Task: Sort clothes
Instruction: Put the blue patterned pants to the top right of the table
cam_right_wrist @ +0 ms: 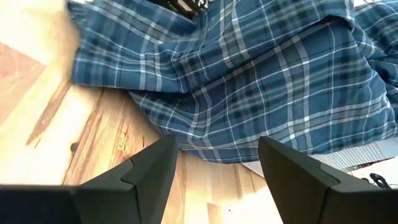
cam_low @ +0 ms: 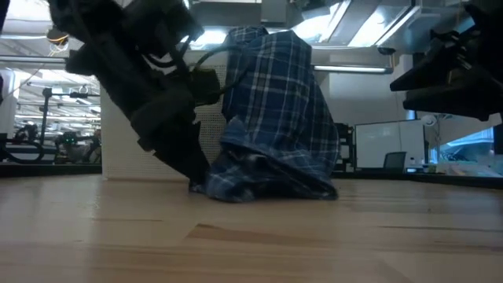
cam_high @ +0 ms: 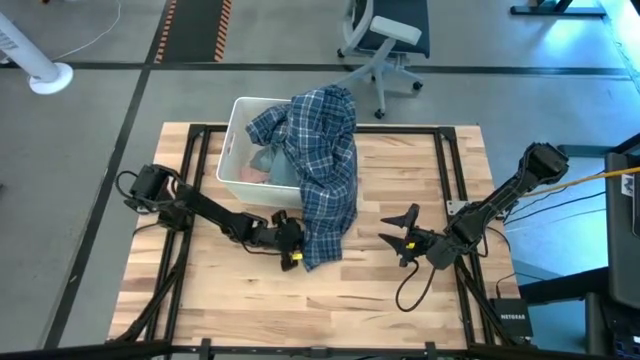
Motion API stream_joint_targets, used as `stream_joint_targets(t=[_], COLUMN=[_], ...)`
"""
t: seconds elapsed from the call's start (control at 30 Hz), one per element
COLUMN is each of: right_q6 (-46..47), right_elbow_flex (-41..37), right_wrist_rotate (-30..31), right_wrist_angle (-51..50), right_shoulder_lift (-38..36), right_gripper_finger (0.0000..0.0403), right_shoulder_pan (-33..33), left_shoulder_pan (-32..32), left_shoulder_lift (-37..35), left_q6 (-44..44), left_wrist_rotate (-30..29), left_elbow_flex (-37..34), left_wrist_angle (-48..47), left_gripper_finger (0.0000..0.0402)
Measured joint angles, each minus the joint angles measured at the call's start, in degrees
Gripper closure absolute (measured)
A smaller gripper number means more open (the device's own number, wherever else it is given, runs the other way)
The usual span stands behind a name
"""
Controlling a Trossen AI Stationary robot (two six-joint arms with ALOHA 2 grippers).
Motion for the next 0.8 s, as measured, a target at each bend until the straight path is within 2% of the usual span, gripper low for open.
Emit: stream_joint_targets(t=[0.2,0.47,0.53,0.8], right_q6=[0.0,1.4,1.4,1.8], right_elbow_flex=[0.0,0.0,0.0,0.0], right_wrist_rotate=[0.0,0.0,0.0,0.0], right_wrist_angle=[-0.1,-0.3,-0.4,-1.3], right_shoulder_lift=[0.0,0.0,0.0,0.8], right_gripper_finger=[0.0159,0.0159,0.0159,0.0159], right_shoulder_pan=[0.0,0.0,0.0,0.0], left_shoulder_pan=[-2.8,-2.2,-1.5,2.3], left_shoulder_lift=[0.4,-1.0,-2.8,-12.0], left_q6=[4.1,22.0,27.4,49.8], left_wrist_rotate=[9.0,7.5,4.8,-12.7], left_elbow_flex=[6.8,19.0,22.1,31.8], left_wrist_angle=[-0.9,-0.5,-0.2,0.2], left_gripper_finger=[0.0396,0.0398,0.0398,0.0399])
